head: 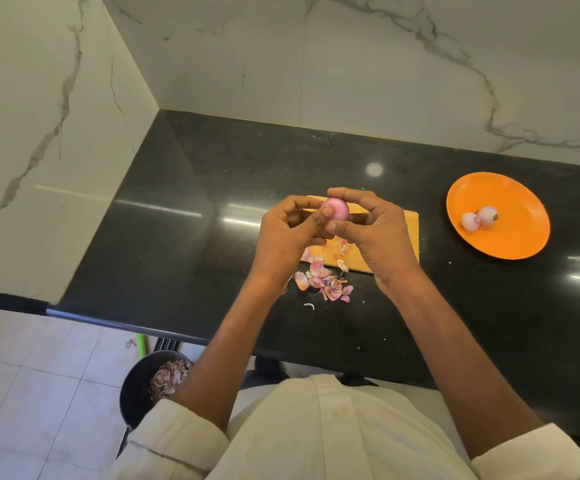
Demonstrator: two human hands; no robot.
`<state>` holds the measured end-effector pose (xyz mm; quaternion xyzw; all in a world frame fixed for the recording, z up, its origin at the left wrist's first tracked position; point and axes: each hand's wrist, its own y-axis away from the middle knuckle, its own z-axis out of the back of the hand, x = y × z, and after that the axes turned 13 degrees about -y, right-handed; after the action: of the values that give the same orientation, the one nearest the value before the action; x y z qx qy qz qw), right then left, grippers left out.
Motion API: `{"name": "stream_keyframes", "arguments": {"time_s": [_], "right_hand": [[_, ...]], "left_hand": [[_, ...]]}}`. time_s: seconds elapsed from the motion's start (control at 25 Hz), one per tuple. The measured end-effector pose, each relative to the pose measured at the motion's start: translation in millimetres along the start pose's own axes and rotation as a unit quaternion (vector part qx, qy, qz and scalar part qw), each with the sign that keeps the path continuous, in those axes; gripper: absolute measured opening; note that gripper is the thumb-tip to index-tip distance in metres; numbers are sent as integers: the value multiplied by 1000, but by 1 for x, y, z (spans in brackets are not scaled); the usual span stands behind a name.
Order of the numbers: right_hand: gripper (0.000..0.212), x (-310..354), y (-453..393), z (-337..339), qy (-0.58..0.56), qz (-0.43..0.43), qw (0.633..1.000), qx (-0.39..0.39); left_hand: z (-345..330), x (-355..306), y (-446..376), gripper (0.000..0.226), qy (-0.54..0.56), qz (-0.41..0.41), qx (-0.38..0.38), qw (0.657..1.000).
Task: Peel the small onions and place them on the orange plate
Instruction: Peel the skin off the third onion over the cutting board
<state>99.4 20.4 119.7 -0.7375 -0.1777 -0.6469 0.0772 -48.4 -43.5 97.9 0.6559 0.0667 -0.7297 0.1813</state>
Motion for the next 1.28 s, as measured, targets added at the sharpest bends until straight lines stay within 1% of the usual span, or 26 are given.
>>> {"name": "stream_keyframes", "arguments": {"time_s": [0.12,0.24,0.4,0.48,0.56,0.72,0.84,0.92,1.04,1.08,1.16,1.28], "right_hand": [[47,-3,1,-3,30,4,999,18],[47,-3,1,-4,60,19,998,14],[47,-4,0,-7,128,69,989,11],[48,-4,1,-11,144,84,986,7],[49,-3,3,-15,167,106,980,1],[49,2,7,-25,167,133,977,4],[47,0,12,-34,131,142,981,-8],[48,-1,17,-40,80,142,986,-14],[51,0,23,-46,37,143,989,-20],[51,0,24,-46,45,144,988,-23],[52,0,25,-44,82,147,985,-22],[53,-3,25,-40,144,150,978,-30]], "left_hand": [[4,2,1,26,-4,18,9,1000],[10,2,-1,24,-15,14,20,1000],[24,-3,-3,20,-59,-52,33,996],[29,-5,-3,21,-73,-79,30,994],[32,-5,-5,17,-93,-102,22,990],[43,-4,-10,12,-80,-123,26,989],[44,-5,-12,7,-115,-147,13,982],[41,-4,-11,9,-96,-135,11,986],[45,-2,-7,13,-2,-88,43,995],[48,-1,-8,15,5,-85,56,995],[54,-1,-10,20,-15,-93,90,991],[59,-6,-14,21,-27,-86,127,988]]}}
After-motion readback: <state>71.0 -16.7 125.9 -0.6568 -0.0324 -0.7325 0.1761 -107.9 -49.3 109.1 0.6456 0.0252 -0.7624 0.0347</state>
